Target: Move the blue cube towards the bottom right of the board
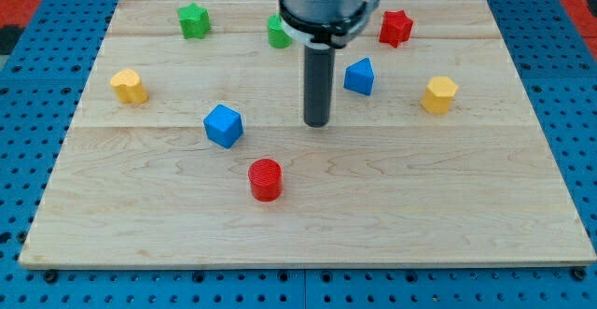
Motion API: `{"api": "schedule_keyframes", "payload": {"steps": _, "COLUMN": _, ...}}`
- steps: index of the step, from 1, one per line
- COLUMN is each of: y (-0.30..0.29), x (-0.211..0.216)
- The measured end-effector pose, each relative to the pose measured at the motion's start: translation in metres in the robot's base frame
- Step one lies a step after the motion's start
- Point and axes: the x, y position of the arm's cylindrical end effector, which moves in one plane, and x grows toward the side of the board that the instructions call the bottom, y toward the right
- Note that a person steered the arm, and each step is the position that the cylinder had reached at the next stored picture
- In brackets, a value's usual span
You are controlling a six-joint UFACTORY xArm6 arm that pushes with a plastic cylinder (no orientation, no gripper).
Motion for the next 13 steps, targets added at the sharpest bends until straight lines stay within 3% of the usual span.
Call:
{"api": "schedule_keyframes", "payload": {"steps": 1, "y": -0.067, "x": -0.04}}
{"api": "schedule_keyframes", "payload": {"steps": 2, "y": -0.121, "x": -0.037}}
{"api": "schedule_keyframes", "payload": {"steps": 3, "y": -0.082, "x": -0.023}}
{"api": "schedule_keyframes", "payload": {"steps": 5, "y": -0.153, "x": -0.012}}
{"api": "schedule_keyframes", "payload": {"steps": 6, "y": -0.098, "x": 0.045}}
{"api": "schedule_keyframes", "payload": {"steps": 7, "y": -0.045, "x": 0.054}}
{"api": "schedule_keyframes", "payload": {"steps": 8, "y": -0.065, "x": 0.022}}
{"api": "schedule_keyframes", "payload": {"steps": 9, "y": -0.015, "x": 0.038}}
{"api": "schedule_keyframes", "payload": {"steps": 10, "y": 0.064, "x": 0.082}}
{"api": "schedule_keyframes", "payload": {"steps": 11, "y": 0.141, "x": 0.1}}
{"api": "schedule_keyframes", "payload": {"steps": 12, "y": 0.139, "x": 0.075}}
{"api": "schedule_keyframes", "payload": {"steps": 13, "y": 0.141, "x": 0.006}}
